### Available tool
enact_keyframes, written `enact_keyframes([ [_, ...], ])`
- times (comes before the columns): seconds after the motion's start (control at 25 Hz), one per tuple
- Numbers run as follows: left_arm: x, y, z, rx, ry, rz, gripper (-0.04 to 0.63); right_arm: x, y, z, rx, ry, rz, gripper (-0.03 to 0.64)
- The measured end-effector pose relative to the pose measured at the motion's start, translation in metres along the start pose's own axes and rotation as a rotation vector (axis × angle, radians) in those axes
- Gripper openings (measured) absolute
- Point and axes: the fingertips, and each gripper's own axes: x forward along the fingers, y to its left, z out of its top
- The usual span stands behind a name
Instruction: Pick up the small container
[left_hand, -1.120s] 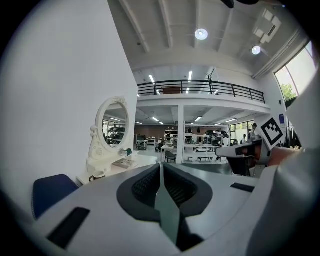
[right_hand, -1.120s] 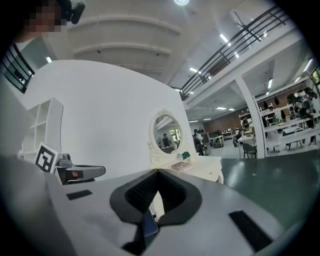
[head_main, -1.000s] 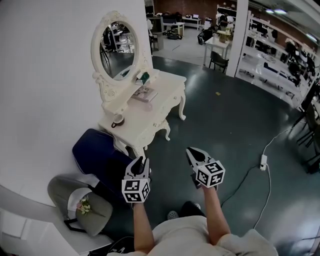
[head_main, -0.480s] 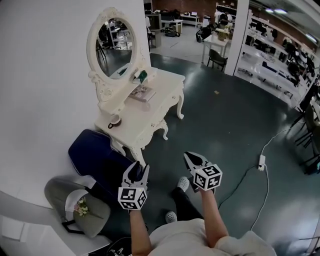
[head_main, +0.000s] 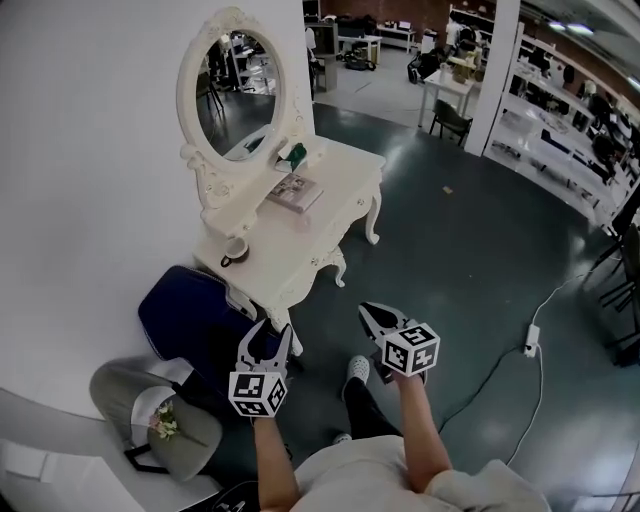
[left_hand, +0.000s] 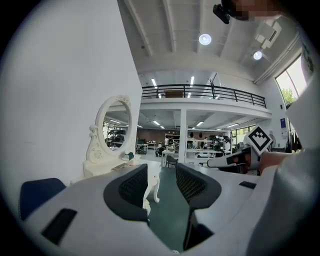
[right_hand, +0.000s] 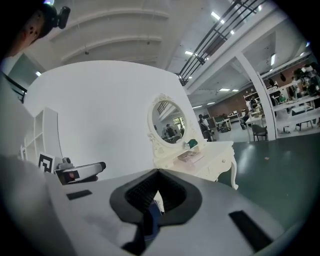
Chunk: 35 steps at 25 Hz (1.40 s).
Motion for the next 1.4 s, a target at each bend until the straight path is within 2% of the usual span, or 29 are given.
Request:
enact_keyframes([
  [0.44,0.117,0.038,0.038,0.016,-0.008,0.022,0.193,0.083,-0.068,0.076,-0.01,-0.037,0.026,0.015],
  [0.72,0.199,0.047,0.054,0.035,0.011,0.006,0.193,0.122,-0.124,0.121,-0.012,-0.088,0.027,0.015],
  [1.08,0.294,0.063,0.062,0.042,0.021,0.007,0.192,0.177,-0.205,0.155,-0.007,-0.08,0.014,0.015],
  [1.24,0.316,0.063,0.056,0.041,0.038,0.012,0.192,0.188,-0.232,0.166,0.022,-0.1,0.017,0.015],
  [1.4,0.326,0.073,0.049,0.039,0.064,0.026,0.192,0.203,-0.244,0.16,0.034,-0.075,0.027,0.015],
])
